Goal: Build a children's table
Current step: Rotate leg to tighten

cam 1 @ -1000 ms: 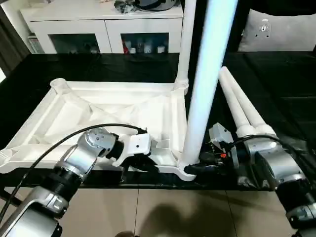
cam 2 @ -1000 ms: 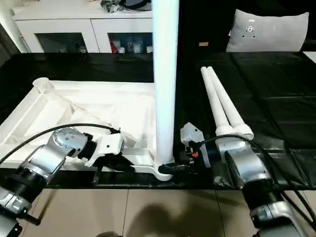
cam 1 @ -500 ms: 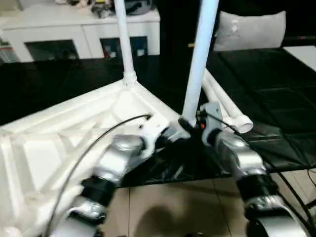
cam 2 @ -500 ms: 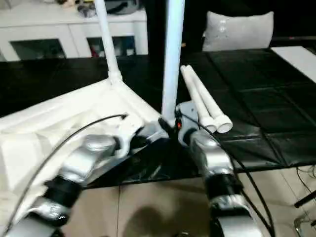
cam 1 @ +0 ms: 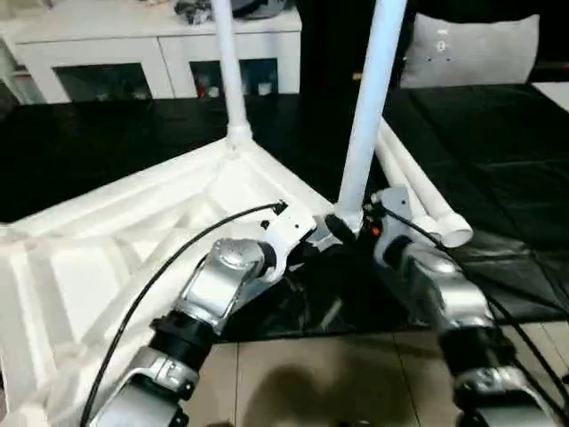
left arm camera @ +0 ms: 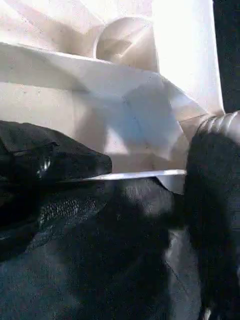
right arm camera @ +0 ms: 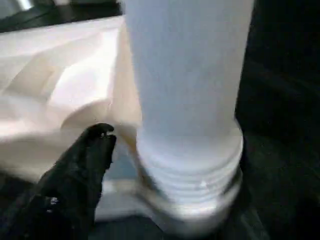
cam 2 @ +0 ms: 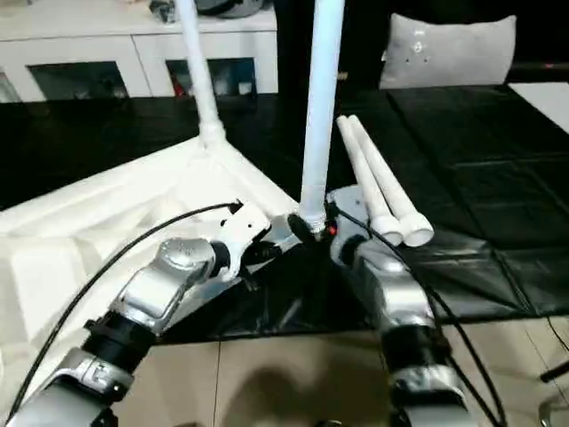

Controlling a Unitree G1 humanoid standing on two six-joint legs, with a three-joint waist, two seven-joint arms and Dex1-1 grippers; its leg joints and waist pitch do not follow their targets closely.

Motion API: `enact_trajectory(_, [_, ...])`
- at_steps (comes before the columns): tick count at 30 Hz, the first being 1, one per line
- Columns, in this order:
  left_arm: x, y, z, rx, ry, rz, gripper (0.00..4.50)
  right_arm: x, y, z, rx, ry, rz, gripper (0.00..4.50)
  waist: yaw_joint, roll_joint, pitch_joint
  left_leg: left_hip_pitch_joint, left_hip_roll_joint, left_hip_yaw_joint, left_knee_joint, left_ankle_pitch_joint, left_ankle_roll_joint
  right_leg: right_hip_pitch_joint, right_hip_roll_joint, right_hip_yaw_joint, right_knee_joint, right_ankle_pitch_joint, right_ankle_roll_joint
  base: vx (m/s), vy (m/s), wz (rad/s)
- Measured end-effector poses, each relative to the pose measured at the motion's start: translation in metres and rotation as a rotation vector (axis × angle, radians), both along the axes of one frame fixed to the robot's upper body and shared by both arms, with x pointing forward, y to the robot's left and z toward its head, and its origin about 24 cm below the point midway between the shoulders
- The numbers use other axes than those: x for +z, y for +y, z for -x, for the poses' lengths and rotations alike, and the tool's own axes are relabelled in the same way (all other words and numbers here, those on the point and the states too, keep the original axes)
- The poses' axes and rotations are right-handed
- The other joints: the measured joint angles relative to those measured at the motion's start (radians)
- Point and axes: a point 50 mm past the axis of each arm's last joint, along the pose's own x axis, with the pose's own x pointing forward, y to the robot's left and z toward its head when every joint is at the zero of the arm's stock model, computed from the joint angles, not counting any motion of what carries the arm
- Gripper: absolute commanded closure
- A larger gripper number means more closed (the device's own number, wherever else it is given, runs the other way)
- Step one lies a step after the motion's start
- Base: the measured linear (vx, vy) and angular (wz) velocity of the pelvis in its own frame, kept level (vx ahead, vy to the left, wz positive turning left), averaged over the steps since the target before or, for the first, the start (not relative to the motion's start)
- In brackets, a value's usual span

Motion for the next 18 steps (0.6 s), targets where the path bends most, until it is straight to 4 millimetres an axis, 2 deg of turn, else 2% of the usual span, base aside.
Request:
enact_trajectory(6, [0.002,0.008,-0.01,-0.008,-0.041,-0.028,4.5,-0.001,-0.024,0.021,0.096,0.007,0.001,0.04,0.01,-0.001,0.001,-0.007,0.001,0.0,0.0,0.002,0.002,-0.006,0.0,0.0,0.006,-0.004,0.0,0.0,0.0,0.0])
enact_trajectory(9, [0.002,0.016,-0.014,-0.003,-0.051,-0.044,4.5,0.001,-0.035,0.028,0.117,0.005,0.011,0.04,0.006,-0.002,0.001,-0.006,0.001,0.0,0.0,0.001,0.002,-0.006,0.0,0.0,0.006,-0.005,0.001,0.0,0.0,0.0])
enact_trajectory(14, [0.002,0.015,-0.019,-0.007,-0.055,-0.036,4.5,0.007,-0.028,0.04,0.209,-0.022,0.015,0.04,0.011,-0.002,0.002,-0.006,0.001,0.0,0.0,0.001,0.001,-0.005,0.0,0.0,0.006,-0.006,0.004,0.0,0.0,0.0])
enact_trajectory(15, [0.001,0.015,-0.02,-0.003,-0.044,-0.022,4.23,0.006,-0.025,0.042,0.219,-0.017,0.012,0.01,0.011,-0.002,0.002,-0.006,0.0,0.0,0.0,0.001,0.001,-0.005,0.0,0.0,0.006,-0.006,0.004,0.0,0.0,0.0])
enact_trajectory(16, [0.002,0.013,-0.021,0.003,-0.028,0.015,4.23,0.006,-0.022,0.041,0.217,-0.015,0.005,0.01,0.011,-0.002,0.002,-0.006,0.0,0.0,0.001,0.001,0.001,-0.006,0.0,0.001,0.006,-0.006,0.004,0.0,0.0,0.0])
enact_trajectory(18, [0.008,0.011,-0.024,0.036,-0.026,0.121,3.88,0.005,-0.02,0.041,0.194,-0.017,0.001,0.0,0.016,-0.003,0.003,-0.007,0.0,-0.001,0.001,0.001,0.001,-0.006,0.0,0.0,0.006,-0.006,0.004,0.0,0.0,0.0])
